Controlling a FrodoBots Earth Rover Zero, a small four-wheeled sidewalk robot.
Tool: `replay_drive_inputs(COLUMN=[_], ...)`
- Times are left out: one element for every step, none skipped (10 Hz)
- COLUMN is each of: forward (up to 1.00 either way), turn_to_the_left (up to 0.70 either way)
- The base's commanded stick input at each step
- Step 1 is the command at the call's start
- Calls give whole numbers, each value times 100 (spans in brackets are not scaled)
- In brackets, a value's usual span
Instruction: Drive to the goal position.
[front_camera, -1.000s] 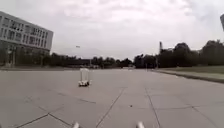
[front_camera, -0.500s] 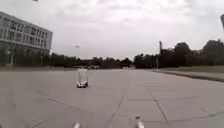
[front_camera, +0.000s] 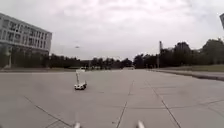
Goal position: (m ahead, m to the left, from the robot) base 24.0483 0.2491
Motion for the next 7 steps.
replay_drive_inputs(forward=[85,85,85,85,85,85,85], turn_to_the_left=[5,23,6,0,0,0,0])
